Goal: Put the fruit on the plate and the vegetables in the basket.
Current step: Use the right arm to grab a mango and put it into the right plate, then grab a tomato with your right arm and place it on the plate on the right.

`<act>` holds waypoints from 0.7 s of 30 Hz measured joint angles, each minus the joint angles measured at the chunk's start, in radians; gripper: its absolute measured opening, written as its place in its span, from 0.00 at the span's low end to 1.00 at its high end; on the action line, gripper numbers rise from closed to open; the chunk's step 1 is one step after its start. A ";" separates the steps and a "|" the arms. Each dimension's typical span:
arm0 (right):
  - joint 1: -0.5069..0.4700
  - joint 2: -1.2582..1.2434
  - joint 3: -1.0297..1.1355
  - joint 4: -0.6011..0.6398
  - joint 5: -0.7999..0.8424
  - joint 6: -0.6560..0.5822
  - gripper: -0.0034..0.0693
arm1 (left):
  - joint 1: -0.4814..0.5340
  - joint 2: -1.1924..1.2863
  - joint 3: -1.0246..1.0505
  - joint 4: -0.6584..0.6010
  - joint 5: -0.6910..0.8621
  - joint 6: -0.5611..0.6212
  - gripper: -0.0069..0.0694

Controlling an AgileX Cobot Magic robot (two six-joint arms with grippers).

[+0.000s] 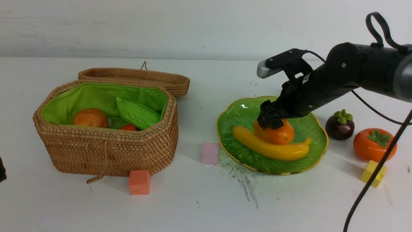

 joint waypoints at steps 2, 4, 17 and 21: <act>0.000 -0.024 0.000 -0.025 0.028 0.000 0.95 | 0.000 0.000 0.000 -0.002 -0.001 0.000 0.11; 0.000 -0.062 0.000 -0.057 0.062 0.000 0.91 | 0.000 0.000 0.000 -0.002 -0.006 0.000 0.11; -0.133 -0.303 -0.008 -0.480 0.363 0.392 0.24 | 0.000 0.000 0.000 -0.056 -0.014 0.000 0.11; -0.292 -0.250 -0.008 -0.406 0.425 0.465 0.24 | 0.000 0.000 0.000 -0.066 -0.014 0.009 0.11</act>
